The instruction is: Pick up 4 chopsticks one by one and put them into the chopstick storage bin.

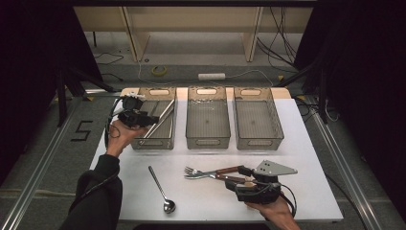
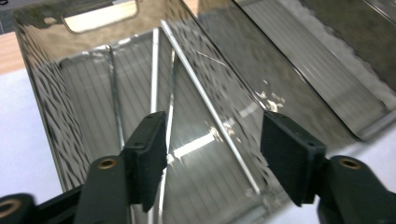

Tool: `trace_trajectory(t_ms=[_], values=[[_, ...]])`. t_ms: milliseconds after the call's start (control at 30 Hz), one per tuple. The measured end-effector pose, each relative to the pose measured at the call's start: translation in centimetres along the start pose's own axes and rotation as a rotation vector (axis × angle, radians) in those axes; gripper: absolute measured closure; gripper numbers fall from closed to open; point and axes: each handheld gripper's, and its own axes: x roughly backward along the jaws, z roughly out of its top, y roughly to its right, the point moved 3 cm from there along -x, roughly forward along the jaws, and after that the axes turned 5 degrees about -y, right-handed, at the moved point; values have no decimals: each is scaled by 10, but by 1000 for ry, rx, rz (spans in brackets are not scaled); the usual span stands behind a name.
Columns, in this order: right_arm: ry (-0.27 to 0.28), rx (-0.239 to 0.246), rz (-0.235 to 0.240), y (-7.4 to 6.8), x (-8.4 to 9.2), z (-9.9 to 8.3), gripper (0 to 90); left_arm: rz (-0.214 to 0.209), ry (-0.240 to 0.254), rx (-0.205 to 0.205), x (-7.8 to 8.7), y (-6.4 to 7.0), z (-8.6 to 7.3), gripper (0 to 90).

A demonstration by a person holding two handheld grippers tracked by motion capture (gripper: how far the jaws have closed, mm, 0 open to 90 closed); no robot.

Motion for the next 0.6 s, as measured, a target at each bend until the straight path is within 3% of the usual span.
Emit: trace_trajectory(t_ms=[100,233,433,600], values=[[1,2,-3,0,0,0,308,-17,-6,-24,6,8,-8,370],[4,1,-6,0,0,1,308,-38,25,-49,18,19,-12,346],[2,-2,-12,1,1,1,308,-47,7,-101,17,33,-27,294],[0,-8,-33,5,2,1,308,-66,39,-112,20,41,-34,264]])
